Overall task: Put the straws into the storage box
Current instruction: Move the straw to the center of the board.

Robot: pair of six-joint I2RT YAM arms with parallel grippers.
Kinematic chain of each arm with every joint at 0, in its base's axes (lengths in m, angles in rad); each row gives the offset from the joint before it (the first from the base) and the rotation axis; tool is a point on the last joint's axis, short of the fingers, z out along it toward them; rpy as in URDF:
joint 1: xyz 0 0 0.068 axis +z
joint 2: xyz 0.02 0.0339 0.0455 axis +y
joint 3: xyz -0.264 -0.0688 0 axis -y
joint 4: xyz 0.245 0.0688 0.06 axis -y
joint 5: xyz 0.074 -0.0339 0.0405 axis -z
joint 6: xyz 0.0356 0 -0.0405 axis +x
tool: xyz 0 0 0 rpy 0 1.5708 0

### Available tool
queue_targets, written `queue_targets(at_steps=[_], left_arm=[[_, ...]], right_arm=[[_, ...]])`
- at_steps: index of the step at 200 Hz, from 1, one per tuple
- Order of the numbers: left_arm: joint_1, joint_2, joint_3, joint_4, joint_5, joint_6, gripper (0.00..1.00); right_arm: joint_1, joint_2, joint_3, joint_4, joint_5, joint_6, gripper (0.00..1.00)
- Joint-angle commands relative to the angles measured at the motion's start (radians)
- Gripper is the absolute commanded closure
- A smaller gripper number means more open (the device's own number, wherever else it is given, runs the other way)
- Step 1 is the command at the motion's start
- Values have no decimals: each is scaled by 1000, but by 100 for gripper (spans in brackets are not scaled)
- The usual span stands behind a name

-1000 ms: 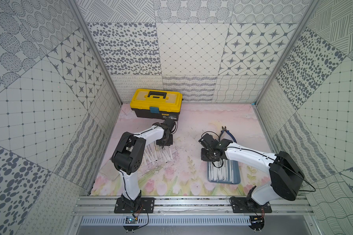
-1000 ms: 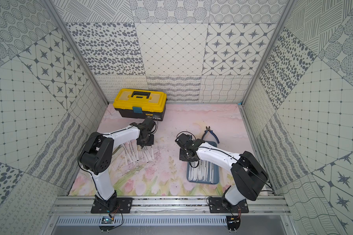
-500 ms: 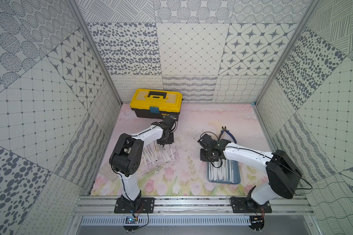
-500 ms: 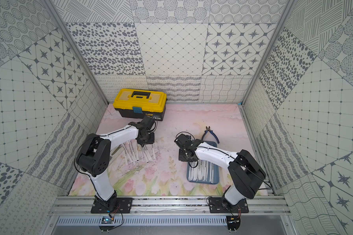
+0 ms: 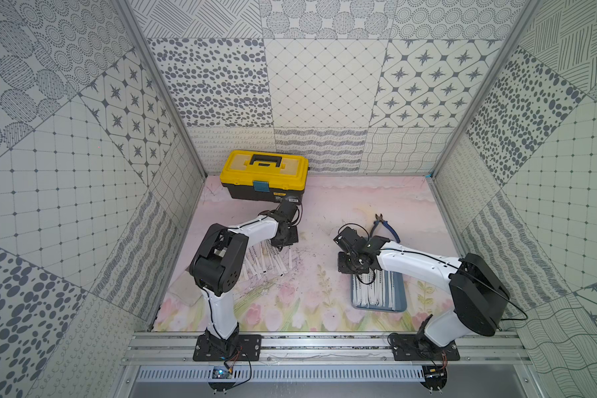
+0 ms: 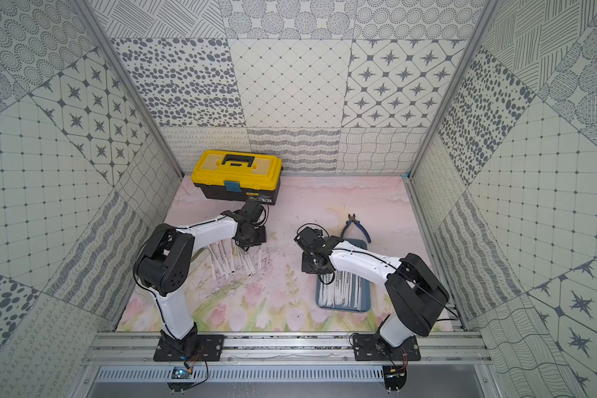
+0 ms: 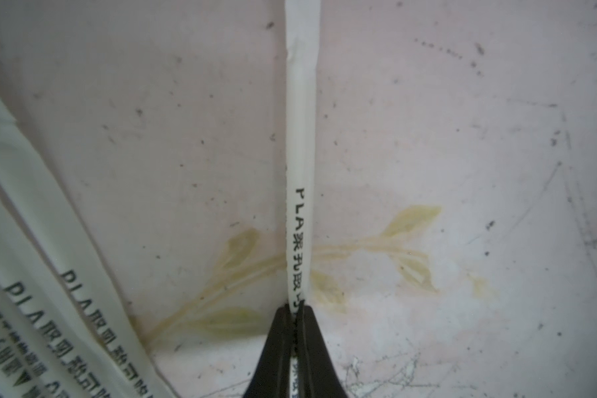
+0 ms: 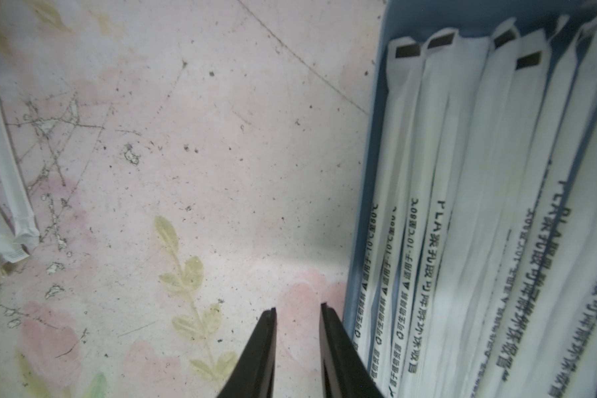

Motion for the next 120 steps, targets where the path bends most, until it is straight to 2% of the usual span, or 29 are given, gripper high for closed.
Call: queue_targets(at_steps=[1, 26, 56, 73, 97, 120], left_arm=[[-42, -38, -94, 19, 216, -113, 93], [-128, -118, -193, 145, 323, -257, 94], [-267, -166, -315, 329, 374, -469, 92], [-320, -191, -379, 426, 396, -572, 86], [-324, -301, -424, 373, 382, -572, 72], [-270, -469, -398, 134, 263, -438, 64]], right_arm=[[5, 5, 27, 16, 24, -10, 74], [5, -1, 39, 15, 38, -17, 74], [6, 20, 66, 11, 38, -13, 74], [12, 31, 78, 22, 36, -2, 74], [38, 64, 114, 19, 40, 21, 73], [70, 119, 159, 26, 26, 34, 72]])
